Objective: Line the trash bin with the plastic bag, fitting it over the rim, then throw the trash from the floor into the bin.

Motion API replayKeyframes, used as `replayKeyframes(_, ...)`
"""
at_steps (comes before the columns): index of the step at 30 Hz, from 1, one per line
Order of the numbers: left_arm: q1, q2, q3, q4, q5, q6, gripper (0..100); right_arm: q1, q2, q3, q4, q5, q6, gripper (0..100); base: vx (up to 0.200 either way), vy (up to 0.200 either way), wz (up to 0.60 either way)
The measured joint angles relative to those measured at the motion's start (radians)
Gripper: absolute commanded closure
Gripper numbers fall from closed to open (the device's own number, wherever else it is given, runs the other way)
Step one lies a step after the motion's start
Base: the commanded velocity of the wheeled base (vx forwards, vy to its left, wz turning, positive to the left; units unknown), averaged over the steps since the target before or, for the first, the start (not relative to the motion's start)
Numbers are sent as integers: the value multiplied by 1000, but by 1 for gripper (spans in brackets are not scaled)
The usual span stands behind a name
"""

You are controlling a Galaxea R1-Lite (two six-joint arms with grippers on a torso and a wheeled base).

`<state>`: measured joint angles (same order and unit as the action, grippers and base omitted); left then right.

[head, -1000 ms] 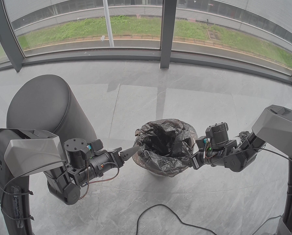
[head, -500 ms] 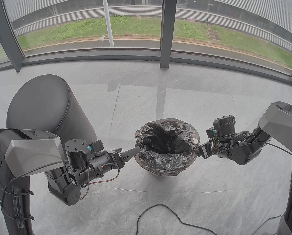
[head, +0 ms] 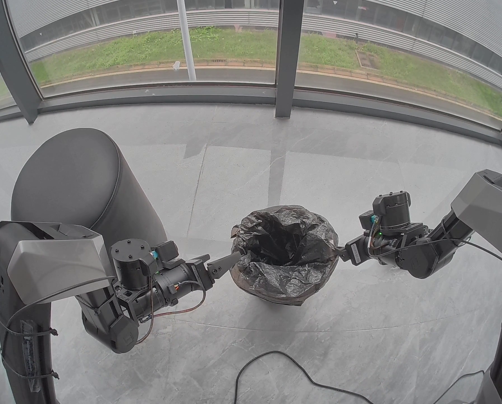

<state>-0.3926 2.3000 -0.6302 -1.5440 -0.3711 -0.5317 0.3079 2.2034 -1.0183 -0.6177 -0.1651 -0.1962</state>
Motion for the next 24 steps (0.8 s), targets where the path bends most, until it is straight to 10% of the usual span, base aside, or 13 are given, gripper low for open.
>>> replayKeyframes(24, -83, 215, -237, 1, 37, -78, 0, 109, -49, 84, -7, 3, 7, 0, 0, 0, 0)
